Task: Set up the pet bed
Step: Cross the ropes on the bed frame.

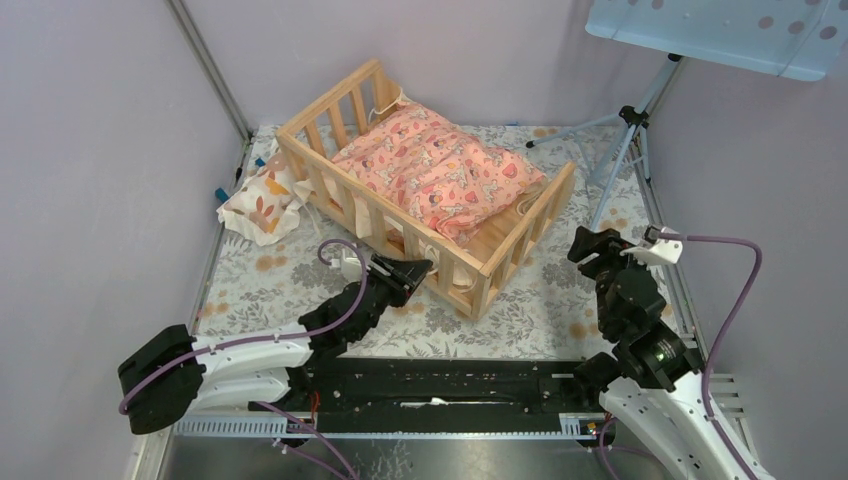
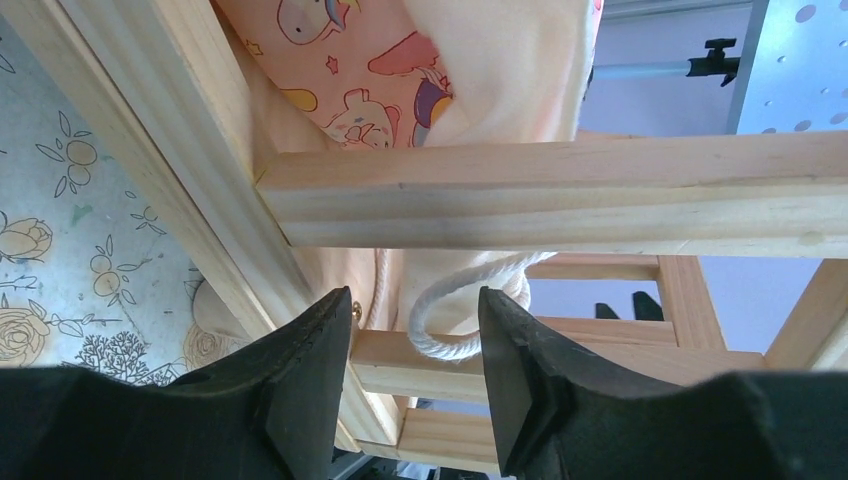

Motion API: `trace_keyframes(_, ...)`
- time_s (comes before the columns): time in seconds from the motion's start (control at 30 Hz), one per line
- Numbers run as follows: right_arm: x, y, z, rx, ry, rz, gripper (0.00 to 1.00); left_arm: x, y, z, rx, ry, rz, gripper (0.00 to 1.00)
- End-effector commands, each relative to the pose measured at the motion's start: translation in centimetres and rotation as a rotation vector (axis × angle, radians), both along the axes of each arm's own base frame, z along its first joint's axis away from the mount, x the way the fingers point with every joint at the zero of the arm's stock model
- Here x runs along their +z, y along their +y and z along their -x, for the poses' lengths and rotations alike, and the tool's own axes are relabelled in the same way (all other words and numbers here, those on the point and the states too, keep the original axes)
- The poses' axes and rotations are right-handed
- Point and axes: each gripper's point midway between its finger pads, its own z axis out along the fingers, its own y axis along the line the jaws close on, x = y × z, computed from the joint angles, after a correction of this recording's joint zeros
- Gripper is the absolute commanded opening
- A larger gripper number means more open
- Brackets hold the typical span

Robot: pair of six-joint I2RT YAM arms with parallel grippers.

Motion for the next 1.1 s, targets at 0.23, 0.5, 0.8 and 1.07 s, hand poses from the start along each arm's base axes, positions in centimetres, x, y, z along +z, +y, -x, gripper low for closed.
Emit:
trace_keyframes(0.23, -6.0, 0.0, 0.5, -0.025, 0.102, -0.053, 0.66, 2.4, -0.7, -0.7, 0.03, -0.02, 0.158, 0.42)
trace_keyframes(0.5, -8.3, -0.6, 0.6, -0.048, 0.114, -0.025, 0.67, 2.4, -1.9, -0.8, 0.001, -0.018, 0.187, 0.28)
trace_keyframes(0.8, -8.9, -1.9, -0.6, -0.086, -0.014, 0.164, 0.7, 3.0, -1.4, -0.4, -0.009, -0.033, 0.124, 0.0)
trace_keyframes(1.07, -8.4, -2.9, -2.7, -0.166, -0.064, 0.344, 0.72, 3.2, -0.7, 0.8, -0.061, -0.061, 0.005, 0.0)
